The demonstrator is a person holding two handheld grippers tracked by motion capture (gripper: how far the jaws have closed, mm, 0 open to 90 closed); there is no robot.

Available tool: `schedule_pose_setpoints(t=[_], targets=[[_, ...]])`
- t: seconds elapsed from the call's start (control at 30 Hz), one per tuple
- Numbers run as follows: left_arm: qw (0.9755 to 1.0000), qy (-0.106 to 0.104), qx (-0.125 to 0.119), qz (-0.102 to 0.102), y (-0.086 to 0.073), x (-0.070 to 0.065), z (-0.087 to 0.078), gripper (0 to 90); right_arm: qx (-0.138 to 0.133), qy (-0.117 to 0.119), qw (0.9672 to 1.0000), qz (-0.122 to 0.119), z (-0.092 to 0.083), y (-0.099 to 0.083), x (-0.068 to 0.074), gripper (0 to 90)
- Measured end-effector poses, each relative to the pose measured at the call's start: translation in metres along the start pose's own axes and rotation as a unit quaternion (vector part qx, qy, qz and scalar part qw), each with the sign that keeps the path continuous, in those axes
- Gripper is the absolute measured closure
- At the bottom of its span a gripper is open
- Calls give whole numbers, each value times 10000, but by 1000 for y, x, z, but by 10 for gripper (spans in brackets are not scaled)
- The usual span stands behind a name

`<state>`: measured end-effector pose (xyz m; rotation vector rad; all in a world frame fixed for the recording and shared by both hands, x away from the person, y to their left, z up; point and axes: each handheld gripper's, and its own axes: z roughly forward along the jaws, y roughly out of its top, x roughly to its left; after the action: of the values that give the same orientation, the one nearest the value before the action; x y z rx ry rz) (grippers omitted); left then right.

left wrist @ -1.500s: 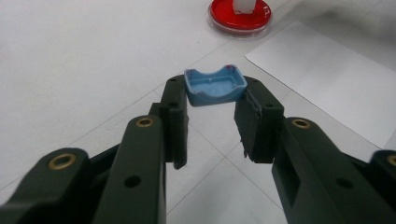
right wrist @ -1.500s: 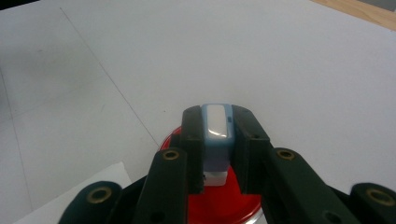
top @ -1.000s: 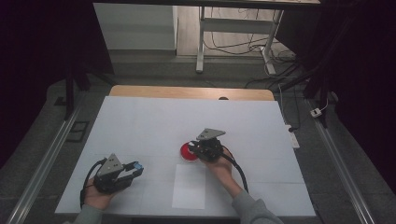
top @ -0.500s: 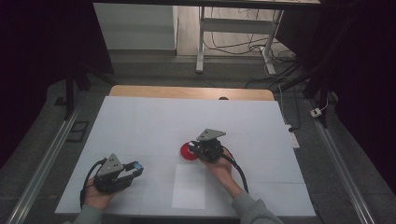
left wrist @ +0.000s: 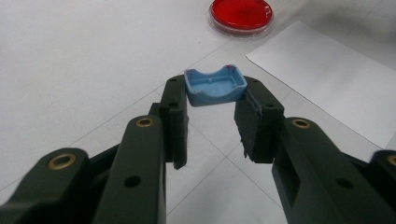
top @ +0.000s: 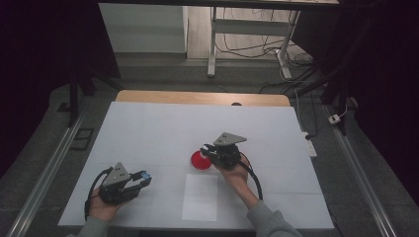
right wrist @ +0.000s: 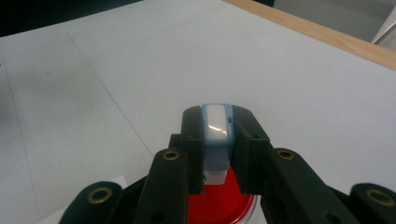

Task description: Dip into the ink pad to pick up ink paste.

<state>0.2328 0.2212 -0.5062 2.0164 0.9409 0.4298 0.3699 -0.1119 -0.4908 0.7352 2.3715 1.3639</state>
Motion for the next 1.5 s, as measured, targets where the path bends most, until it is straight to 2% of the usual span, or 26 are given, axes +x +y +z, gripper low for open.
schedule_pose_setpoints(t=[0.23,0.37,0.7,1.03,1.43,1.5], targets=[[10000,1,6,1,0,0,0,650,57,25,10000,-26,3,-1,1,753],[10000,0,9,3,0,0,0,650,206,12,9998,-76,6,-3,0,753],[10000,0,14,5,0,0,0,650,379,-56,9993,-19,12,-7,-6,753],[10000,-2,25,13,0,0,1,650,523,-57,9986,-44,16,-10,-6,754],[10000,6,22,-2,0,0,1,650,503,-122,9986,-86,16,-11,-3,754],[10000,9,19,-9,0,0,1,649,426,-109,9990,-59,15,-10,-4,753]])
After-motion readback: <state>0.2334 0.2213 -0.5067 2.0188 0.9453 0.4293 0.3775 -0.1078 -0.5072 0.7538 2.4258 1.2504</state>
